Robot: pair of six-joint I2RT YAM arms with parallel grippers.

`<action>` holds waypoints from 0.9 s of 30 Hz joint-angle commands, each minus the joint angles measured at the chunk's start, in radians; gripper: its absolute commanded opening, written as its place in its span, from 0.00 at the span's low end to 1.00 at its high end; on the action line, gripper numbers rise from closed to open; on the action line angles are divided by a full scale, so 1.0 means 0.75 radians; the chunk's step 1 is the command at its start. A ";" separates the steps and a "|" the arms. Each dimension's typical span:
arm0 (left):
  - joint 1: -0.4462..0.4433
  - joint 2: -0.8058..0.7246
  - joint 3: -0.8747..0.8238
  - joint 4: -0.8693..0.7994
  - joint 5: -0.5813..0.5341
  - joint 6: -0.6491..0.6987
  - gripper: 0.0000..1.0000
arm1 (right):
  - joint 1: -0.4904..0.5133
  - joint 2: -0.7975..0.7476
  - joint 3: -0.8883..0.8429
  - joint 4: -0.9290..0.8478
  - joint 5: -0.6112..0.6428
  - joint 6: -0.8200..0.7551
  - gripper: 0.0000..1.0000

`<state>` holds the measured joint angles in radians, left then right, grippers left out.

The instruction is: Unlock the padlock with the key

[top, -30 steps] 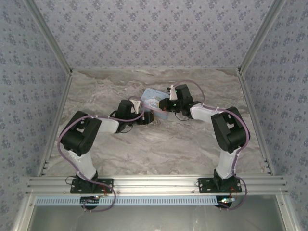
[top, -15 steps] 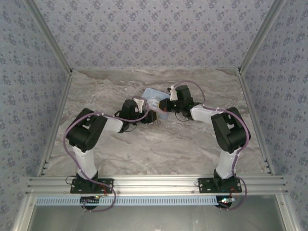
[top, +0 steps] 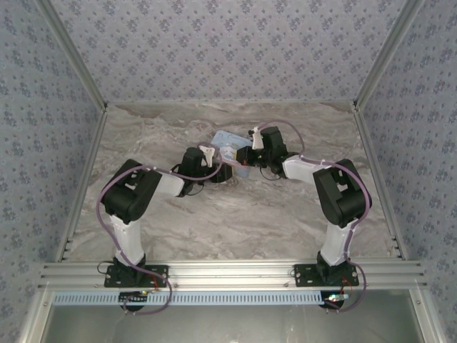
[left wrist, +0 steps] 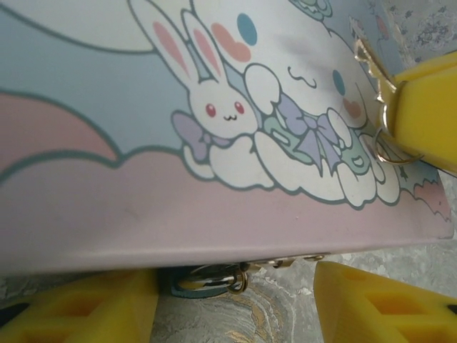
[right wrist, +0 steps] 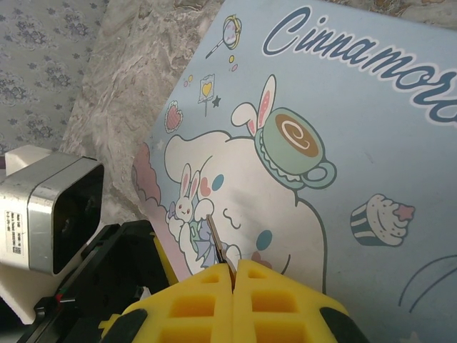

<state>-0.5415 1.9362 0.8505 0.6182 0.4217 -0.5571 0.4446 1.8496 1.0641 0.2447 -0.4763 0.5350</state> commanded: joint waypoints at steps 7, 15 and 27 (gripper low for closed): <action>-0.072 0.051 0.000 0.039 -0.036 -0.125 0.52 | 0.009 0.011 -0.048 -0.135 0.014 0.017 0.04; -0.076 0.052 -0.011 0.063 -0.056 -0.187 0.45 | 0.010 0.011 -0.044 -0.136 0.015 0.017 0.03; -0.072 0.047 -0.021 0.069 -0.108 -0.236 0.38 | 0.012 0.012 -0.042 -0.136 0.012 0.017 0.04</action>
<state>-0.5858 1.9526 0.8478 0.6548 0.3473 -0.7120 0.4450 1.8477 1.0626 0.2447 -0.4755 0.5350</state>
